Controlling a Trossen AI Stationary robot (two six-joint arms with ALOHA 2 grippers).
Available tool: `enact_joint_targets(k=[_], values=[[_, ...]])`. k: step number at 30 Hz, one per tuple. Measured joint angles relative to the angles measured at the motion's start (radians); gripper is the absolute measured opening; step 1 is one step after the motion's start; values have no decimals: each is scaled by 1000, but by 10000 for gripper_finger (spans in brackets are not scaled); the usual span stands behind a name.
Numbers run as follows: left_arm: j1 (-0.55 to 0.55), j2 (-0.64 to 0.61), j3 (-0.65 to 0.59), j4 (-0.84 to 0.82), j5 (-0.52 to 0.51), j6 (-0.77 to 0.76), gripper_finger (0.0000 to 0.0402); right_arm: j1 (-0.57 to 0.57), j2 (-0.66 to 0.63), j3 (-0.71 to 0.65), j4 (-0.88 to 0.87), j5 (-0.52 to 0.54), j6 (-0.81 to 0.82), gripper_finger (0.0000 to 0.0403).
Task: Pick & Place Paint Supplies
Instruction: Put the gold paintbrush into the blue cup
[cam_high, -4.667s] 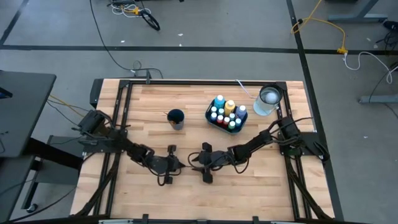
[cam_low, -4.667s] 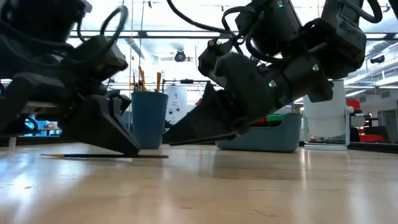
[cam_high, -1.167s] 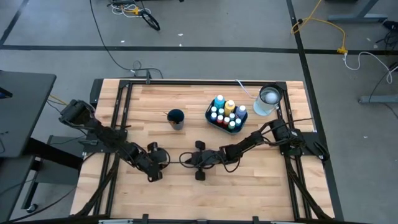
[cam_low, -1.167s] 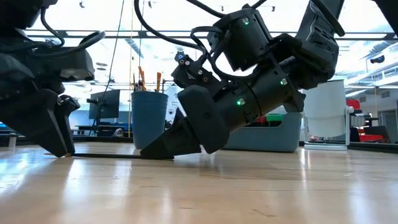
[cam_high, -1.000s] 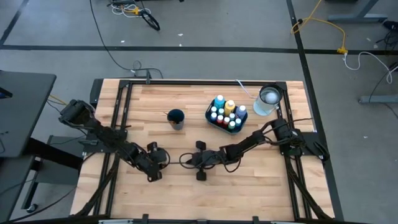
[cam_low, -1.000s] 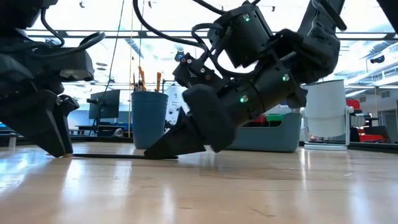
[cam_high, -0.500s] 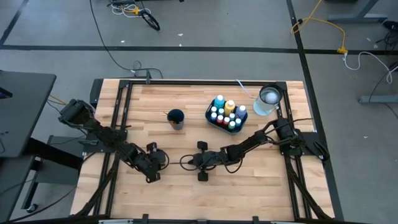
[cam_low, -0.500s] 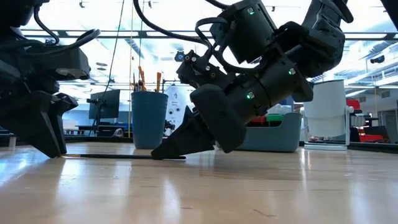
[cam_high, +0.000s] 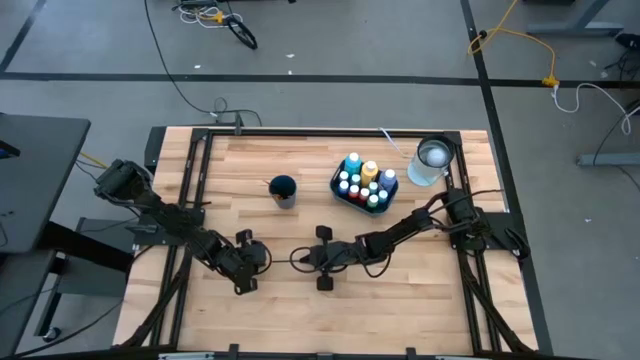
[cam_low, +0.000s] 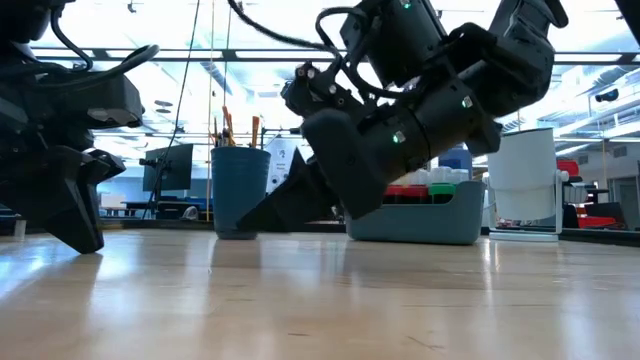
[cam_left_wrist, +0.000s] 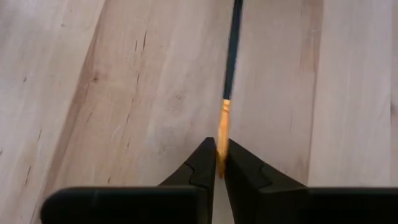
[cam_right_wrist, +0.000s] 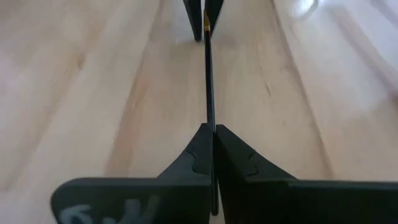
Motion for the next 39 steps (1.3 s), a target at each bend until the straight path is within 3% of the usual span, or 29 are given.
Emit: enact_joint_targets(k=[18,34,39], values=[[0,0,-3,52,-8,52,4,0,-11,1,-27,-4,-56,18],[0,-2,-3,69,-32,87,2,4,-181,3,-56,-56,-69,151],[0,-2,-3,69,-35,90,1,6,-154,3,-84,-57,-53,180]])
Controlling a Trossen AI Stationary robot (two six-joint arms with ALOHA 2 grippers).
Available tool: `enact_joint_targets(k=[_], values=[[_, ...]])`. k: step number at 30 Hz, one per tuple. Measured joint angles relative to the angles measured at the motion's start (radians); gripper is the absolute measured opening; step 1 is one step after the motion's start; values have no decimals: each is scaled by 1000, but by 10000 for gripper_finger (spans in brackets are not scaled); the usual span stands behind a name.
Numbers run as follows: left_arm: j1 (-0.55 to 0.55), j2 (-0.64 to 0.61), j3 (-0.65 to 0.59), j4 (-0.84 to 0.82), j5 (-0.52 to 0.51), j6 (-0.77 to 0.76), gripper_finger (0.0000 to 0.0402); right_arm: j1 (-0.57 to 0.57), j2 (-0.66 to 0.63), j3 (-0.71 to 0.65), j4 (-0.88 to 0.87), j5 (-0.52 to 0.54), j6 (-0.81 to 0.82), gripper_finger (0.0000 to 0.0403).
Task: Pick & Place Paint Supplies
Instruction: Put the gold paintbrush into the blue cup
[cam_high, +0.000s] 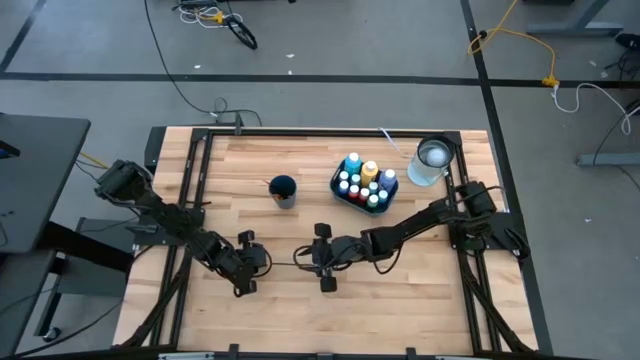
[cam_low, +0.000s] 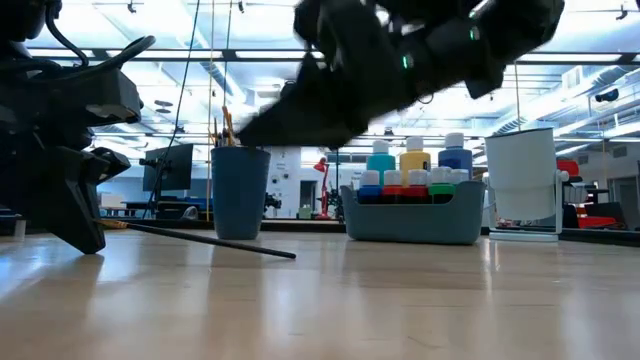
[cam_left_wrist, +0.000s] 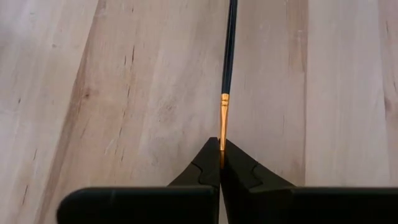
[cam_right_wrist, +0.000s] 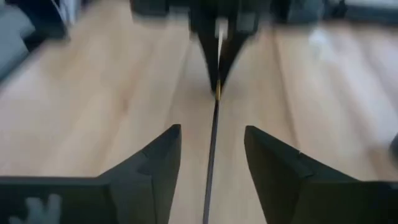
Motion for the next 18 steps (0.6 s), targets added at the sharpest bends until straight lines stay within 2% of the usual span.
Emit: enact_joint_targets(k=[6,9,12,16,18], values=[[1,0,1,4,-9,0,1,-11,57,-2,-54,8,35,189],[1,0,1,2,-10,0,1,-21,46,-2,-76,2,18,180],[1,0,1,0,-10,0,1,-24,-8,8,-129,-49,-17,138],[1,-1,1,0,-10,0,1,-19,-87,26,-251,-68,-33,28],[1,-1,1,0,-10,0,1,-13,-112,25,-256,-41,-42,14]])
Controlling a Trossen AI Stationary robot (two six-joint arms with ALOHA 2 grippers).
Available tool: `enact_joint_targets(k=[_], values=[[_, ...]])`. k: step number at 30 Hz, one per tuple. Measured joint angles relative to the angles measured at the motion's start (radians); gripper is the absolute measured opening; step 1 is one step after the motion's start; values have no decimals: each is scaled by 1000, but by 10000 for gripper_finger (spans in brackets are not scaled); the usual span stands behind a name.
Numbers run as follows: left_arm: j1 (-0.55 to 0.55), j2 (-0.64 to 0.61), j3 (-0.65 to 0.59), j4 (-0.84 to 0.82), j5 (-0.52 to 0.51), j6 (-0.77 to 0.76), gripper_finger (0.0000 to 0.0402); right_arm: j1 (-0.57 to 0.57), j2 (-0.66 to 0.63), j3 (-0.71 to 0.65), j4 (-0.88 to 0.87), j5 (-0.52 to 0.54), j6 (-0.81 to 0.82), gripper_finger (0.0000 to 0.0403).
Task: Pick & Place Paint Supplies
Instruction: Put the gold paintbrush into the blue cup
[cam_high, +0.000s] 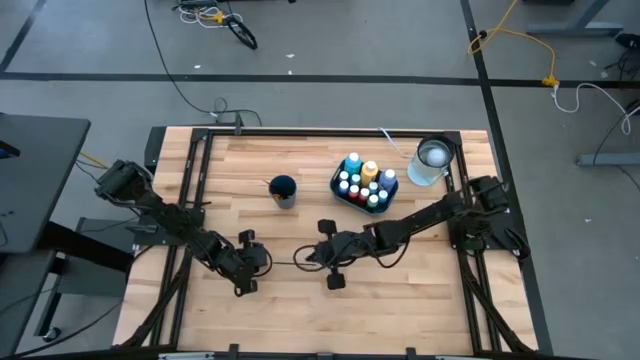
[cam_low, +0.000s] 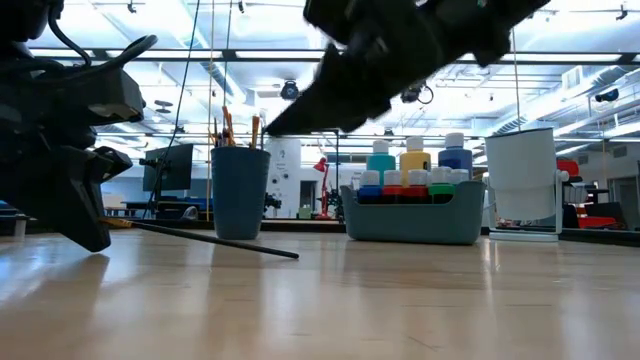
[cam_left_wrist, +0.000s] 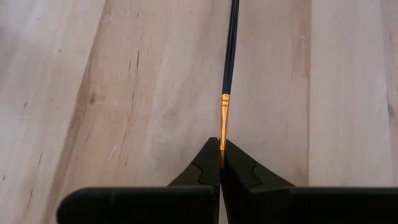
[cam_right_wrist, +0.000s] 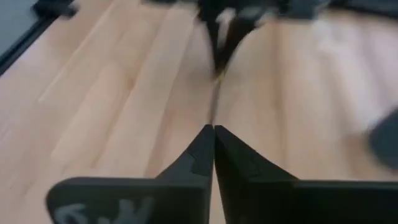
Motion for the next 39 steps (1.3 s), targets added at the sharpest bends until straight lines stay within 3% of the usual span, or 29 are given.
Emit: enact_joint_targets(k=[4,8,15,20,25,33,35,39], values=[[0,-1,0,1,0,0,2,24,-3,3,84,134,-12,39],[0,-1,0,0,0,3,1,26,58,0,66,88,-20,76],[0,-1,1,2,-4,3,1,0,131,0,30,110,83,162],[0,-2,1,2,-4,3,1,-37,130,-3,-14,112,106,187],[0,-2,1,2,-2,9,1,-64,131,-23,-37,112,104,156],[0,-2,6,-1,-48,38,1,-72,131,-25,-8,109,100,12],[0,-2,22,-9,-52,81,1,-72,126,-25,-3,109,87,9],[0,-2,91,-77,-75,193,1,-68,86,-26,-19,112,73,44]])
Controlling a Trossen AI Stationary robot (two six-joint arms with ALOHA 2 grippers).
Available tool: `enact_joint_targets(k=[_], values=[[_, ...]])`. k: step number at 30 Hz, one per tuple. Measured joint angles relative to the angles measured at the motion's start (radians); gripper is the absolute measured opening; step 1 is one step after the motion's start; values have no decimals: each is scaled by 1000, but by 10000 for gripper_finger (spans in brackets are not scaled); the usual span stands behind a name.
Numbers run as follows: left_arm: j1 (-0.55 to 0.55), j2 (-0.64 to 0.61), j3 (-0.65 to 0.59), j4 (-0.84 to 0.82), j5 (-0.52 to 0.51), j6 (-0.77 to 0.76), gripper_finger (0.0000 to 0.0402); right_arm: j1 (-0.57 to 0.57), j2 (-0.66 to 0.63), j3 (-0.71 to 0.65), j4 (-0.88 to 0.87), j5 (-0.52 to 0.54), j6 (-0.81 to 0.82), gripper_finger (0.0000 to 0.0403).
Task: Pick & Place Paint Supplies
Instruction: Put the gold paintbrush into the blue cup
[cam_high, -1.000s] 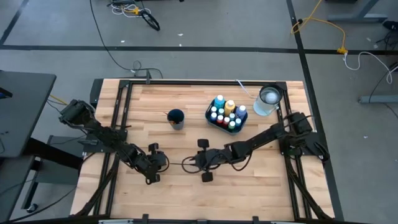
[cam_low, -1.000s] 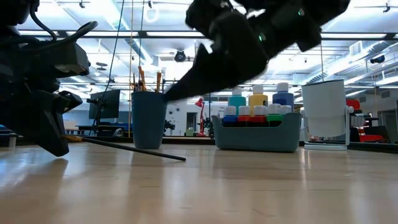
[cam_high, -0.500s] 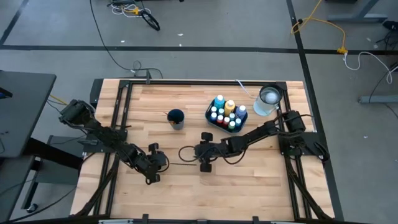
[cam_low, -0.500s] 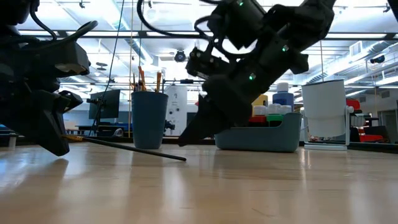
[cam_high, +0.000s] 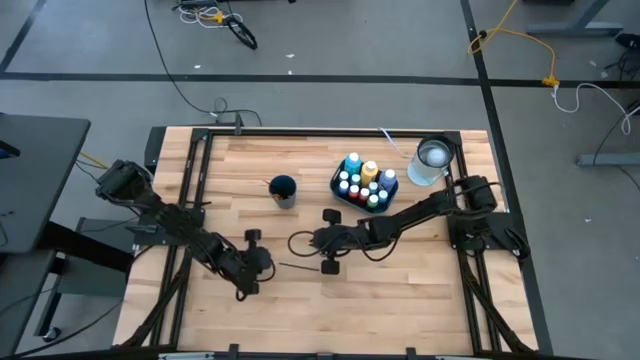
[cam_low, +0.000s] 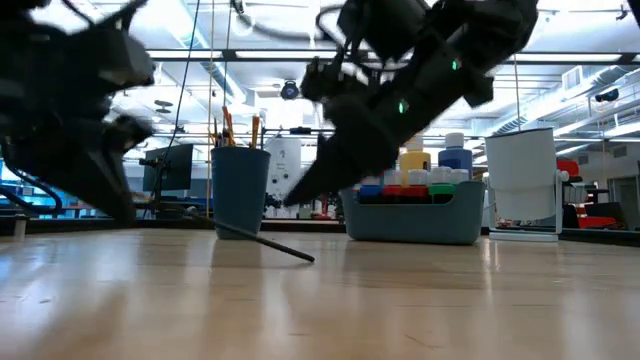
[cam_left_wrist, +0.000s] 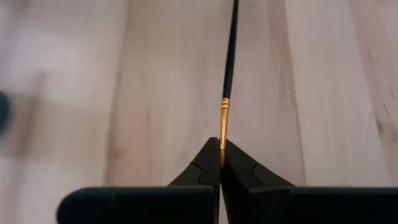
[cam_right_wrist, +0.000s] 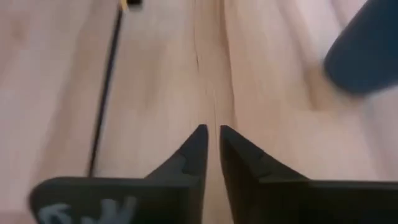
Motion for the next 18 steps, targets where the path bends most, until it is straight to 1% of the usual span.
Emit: enact_joint_targets(k=[5,7,9,11,13,15,18], values=[[0,0,124,-190,-46,76,1,2,-87,0,-79,0,0,83],[0,0,164,-258,-47,78,1,2,-115,0,-112,10,0,92],[0,0,186,-286,-42,75,1,2,-130,0,-118,17,6,96],[0,0,189,-290,-40,70,1,2,-137,0,-110,-29,6,97],[0,0,189,-289,-38,60,1,6,-136,0,-71,-102,5,98],[0,0,189,-289,-38,57,1,17,-125,0,2,-163,0,98],[0,0,189,-284,-41,57,1,36,-92,-1,110,-206,-1,102]])
